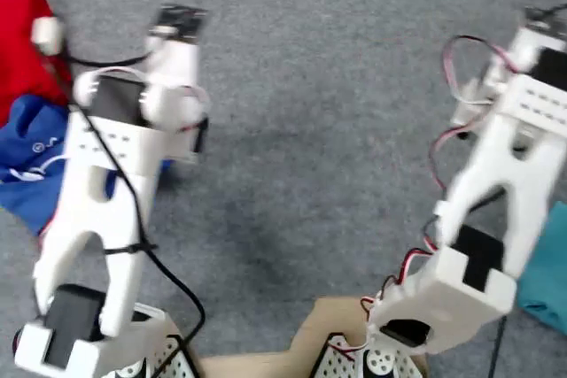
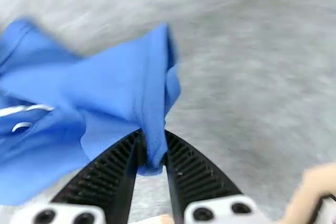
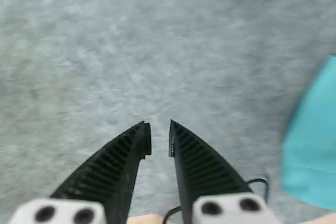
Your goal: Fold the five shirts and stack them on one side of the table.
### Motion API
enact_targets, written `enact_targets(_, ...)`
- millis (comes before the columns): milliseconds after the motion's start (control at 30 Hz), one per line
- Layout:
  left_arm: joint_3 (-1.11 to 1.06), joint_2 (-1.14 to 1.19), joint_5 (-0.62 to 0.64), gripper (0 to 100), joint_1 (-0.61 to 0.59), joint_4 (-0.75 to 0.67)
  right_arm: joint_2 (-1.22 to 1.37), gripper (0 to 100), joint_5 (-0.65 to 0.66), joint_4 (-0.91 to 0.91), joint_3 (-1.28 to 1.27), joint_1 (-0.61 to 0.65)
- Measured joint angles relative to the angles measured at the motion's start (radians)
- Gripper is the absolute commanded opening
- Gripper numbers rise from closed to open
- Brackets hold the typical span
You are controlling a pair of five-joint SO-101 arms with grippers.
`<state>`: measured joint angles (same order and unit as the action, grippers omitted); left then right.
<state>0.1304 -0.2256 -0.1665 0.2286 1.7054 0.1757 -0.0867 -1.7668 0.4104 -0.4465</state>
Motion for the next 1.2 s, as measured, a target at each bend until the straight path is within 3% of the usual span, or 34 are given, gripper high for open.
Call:
enact_targets(400, 0.617, 0.499, 0.23, 2, 0.399, 0.008, 0.0, 8.3, 0.321, 0.0, 0.0, -0.316)
enact_targets(733, 1.092, 0.91, 0.299, 2, 0.6, 0.008, 0.0, 8.3, 0.483, -0.002, 0.0, -0.37)
enact_targets(833, 1.214, 0.974, 0.299, 4, 0.611, 0.009, 0.0, 8.4, 0.489, -0.002, 0.0, -0.37)
enact_targets(967, 1.289, 0.985, 0.299, 17, 0.582, 0.034, 0.0, 8.5, 0.489, -0.002, -0.031, -0.368)
enact_targets(1200, 1.244, 0.944, 0.321, 30, 0.384, 0.043, 0.0, 8.5, 0.489, -0.002, -0.158, -0.229)
